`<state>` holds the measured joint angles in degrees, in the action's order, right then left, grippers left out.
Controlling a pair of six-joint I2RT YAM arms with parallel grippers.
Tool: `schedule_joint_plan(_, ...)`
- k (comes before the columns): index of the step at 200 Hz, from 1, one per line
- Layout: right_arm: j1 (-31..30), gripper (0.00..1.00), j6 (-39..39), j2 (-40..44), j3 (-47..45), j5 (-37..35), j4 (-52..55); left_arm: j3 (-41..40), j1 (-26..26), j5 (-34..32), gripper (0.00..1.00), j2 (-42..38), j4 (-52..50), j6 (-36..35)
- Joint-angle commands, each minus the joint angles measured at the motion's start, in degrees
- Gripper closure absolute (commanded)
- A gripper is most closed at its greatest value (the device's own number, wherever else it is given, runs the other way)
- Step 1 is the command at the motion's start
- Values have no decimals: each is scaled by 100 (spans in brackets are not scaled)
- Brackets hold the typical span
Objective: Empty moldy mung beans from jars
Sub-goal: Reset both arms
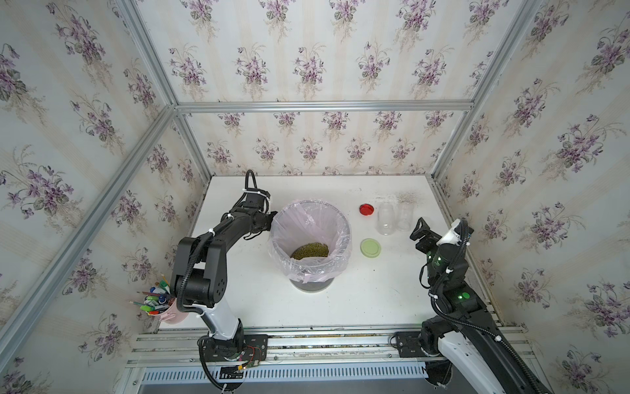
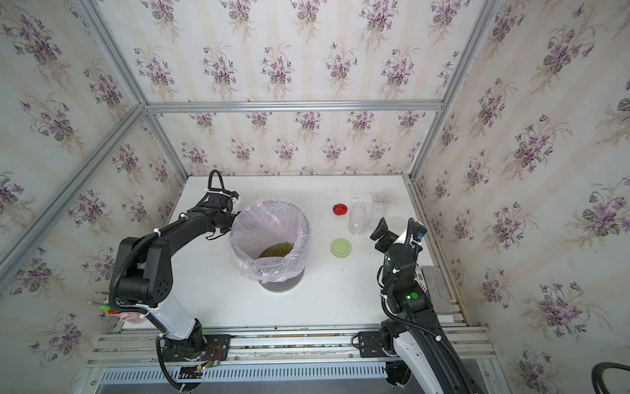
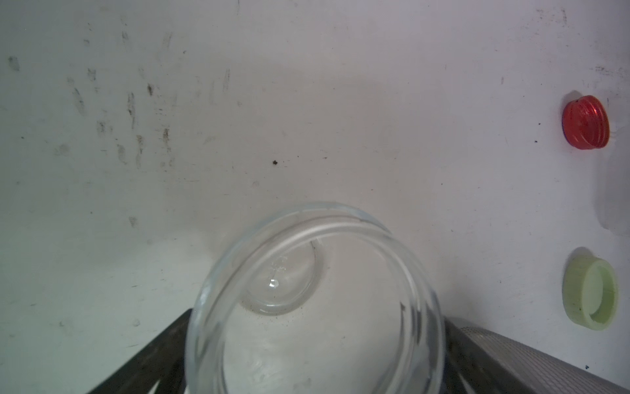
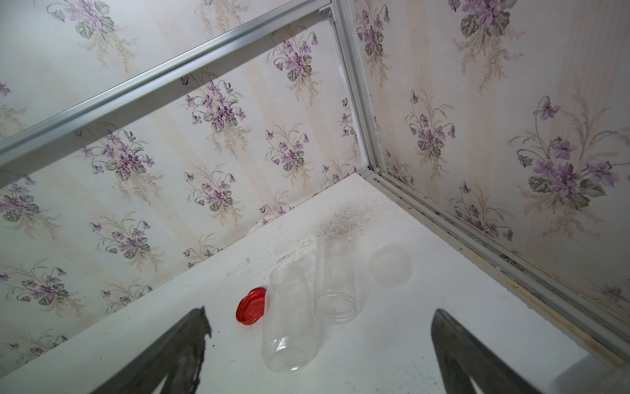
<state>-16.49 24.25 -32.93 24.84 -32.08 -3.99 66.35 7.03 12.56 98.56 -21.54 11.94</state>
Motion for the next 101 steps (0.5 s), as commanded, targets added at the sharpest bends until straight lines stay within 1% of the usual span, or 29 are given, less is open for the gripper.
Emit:
schedule_joint_plan(1,-3,0,104,14,21,3,-79,-88,-8,53,0,-200,-462,-284)
schedule_joint_plan(25,-3,0,143,6,41,74,-52,-349,-26,-197,0,-639,-642,-420)
schedule_joint_plan(49,-3,0,196,19,73,122,-24,-544,-26,-94,0,-1046,-878,-507)
schedule_joint_plan(77,-4,0,249,49,92,182,29,-860,-97,-210,0,-1681,-1095,-623)
schedule_joint_plan(81,-3,0,267,58,91,205,42,-903,-128,-365,0,-1841,-1110,-644)
schedule_joint_plan(101,-3,0,321,82,67,268,65,-1146,-314,-638,0,-2460,-1175,-664)
